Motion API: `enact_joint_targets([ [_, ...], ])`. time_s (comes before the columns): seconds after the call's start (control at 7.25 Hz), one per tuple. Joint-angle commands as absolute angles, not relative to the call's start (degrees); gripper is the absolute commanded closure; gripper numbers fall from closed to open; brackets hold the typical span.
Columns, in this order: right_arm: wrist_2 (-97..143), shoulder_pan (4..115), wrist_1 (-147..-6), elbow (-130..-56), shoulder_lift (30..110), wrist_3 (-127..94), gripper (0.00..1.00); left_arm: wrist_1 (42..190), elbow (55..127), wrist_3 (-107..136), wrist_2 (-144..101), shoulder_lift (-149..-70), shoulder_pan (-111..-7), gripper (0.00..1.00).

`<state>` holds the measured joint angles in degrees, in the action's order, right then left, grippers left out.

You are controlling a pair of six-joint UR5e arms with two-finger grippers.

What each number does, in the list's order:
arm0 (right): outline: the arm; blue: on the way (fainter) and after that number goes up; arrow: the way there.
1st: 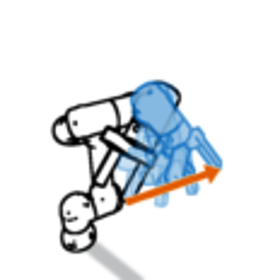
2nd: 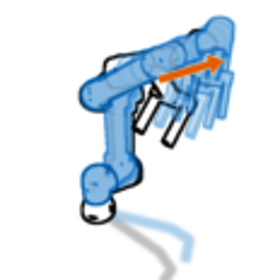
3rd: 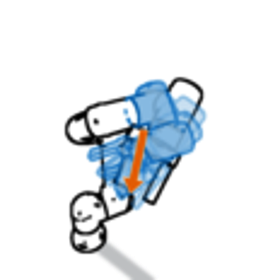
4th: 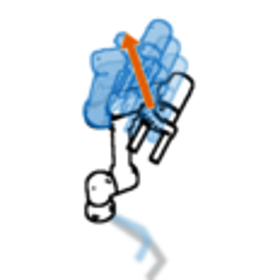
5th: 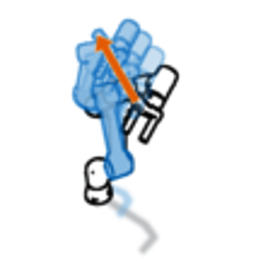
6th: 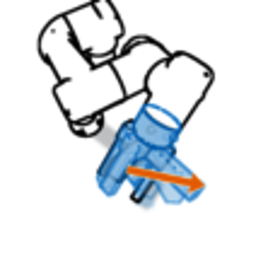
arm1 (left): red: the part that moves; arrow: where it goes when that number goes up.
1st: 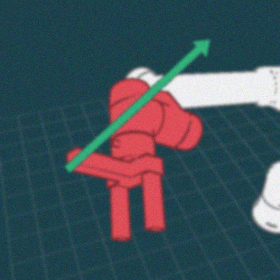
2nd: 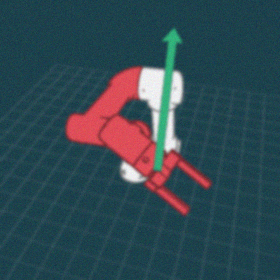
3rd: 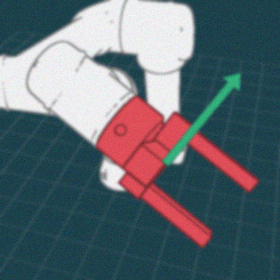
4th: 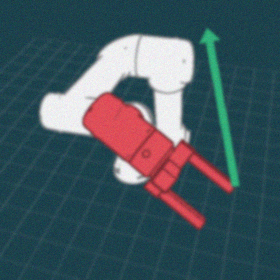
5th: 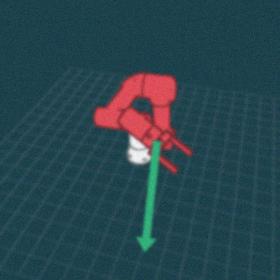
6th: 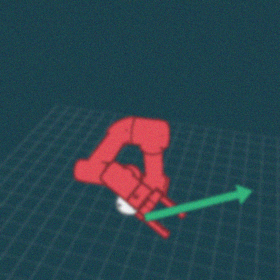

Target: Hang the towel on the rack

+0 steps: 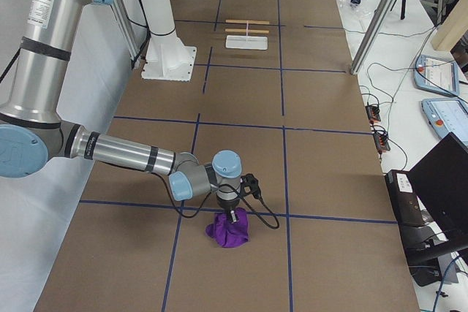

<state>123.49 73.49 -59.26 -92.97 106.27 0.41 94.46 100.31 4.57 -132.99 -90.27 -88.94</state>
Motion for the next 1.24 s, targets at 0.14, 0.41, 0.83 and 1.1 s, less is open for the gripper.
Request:
enact_joint_targets([
  [0.14,122.79,79.45,-59.41,-100.19,96.99,-4.18,1.00,97.36,101.51,4.57,-132.98,-92.36,-88.94,0.00],
  [0.41,123.22,77.63,-58.89,-100.55,85.13,-24.50,1.00,113.39,101.07,10.49,-132.89,-94.73,-88.34,0.00],
  [0.83,122.00,69.72,-58.62,-101.51,70.97,-46.34,1.00,135.35,99.33,40.67,-128.44,-100.00,-77.37,0.00],
  [1.1,111.95,59.13,-58.71,-109.38,66.99,-56.20,1.00,142.37,98.88,61.51,-125.78,-104.65,-72.36,0.00],
])
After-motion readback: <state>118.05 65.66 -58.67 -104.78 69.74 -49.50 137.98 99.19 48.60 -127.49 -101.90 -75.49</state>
